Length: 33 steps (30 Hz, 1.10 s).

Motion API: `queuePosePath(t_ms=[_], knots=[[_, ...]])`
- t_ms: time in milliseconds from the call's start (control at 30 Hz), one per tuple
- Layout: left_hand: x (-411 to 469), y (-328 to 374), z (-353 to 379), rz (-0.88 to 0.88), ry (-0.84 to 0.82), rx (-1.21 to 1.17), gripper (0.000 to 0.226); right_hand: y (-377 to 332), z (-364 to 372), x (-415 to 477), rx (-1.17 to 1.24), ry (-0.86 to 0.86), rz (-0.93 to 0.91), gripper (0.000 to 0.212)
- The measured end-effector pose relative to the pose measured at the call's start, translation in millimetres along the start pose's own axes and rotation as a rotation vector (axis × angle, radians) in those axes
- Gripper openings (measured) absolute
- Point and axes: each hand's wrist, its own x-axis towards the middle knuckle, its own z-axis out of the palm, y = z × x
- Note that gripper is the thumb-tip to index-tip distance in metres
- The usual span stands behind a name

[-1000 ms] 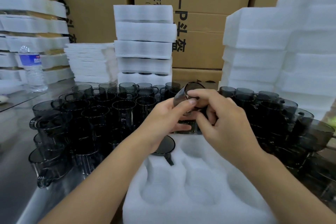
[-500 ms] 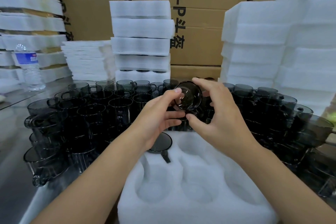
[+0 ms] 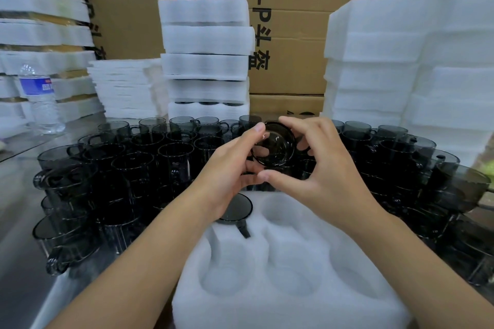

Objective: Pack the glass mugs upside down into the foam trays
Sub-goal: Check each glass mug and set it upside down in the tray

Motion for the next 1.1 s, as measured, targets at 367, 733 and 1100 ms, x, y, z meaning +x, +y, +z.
queuePosePath(t_ms=[367,733,1100], knots=[[7,-6,-2,0.054,0.143,0.202,0.02,3,-23,9,0.136,-0.3,0.371,0.042],[0,-6,2,0.08,0.001,0.42,0.015,9,-22,8,0.025,-0.555,0.344,0.053],[-1,-7,2,0.065,-0.067,0.505,0.028,12,-21,8,0.006,-0.681,0.364,0.062]])
